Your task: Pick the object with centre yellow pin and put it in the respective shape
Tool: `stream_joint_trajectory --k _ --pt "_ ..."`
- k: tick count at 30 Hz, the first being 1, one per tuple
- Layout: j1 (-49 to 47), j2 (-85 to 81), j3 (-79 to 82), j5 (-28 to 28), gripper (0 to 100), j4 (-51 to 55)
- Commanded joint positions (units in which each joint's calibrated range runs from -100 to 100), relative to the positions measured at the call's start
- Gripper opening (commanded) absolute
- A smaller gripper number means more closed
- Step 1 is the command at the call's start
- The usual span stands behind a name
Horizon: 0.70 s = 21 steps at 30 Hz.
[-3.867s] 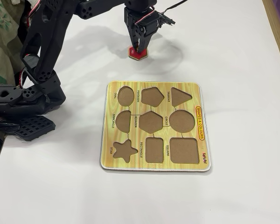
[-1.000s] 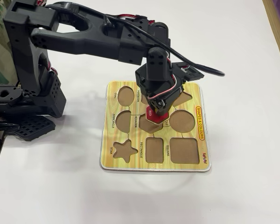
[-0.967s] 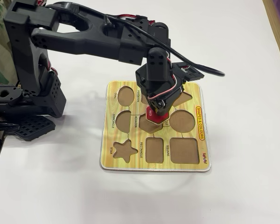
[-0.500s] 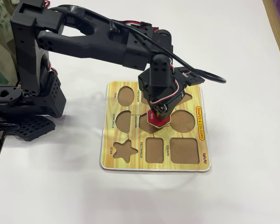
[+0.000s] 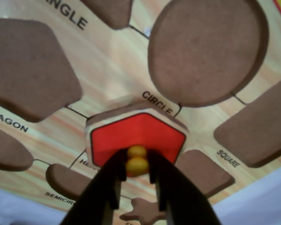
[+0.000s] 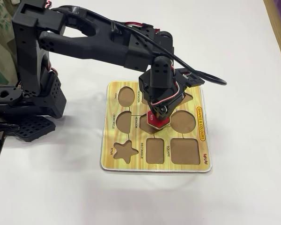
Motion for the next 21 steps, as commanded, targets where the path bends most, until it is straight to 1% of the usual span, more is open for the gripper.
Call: stream_joint_trajectory --k 1,21 --pt "-0.4 -0.9 -0.3 -0.3 1 -0.2" --pt "-0.4 1.4 -0.3 -0.3 1 0.3"
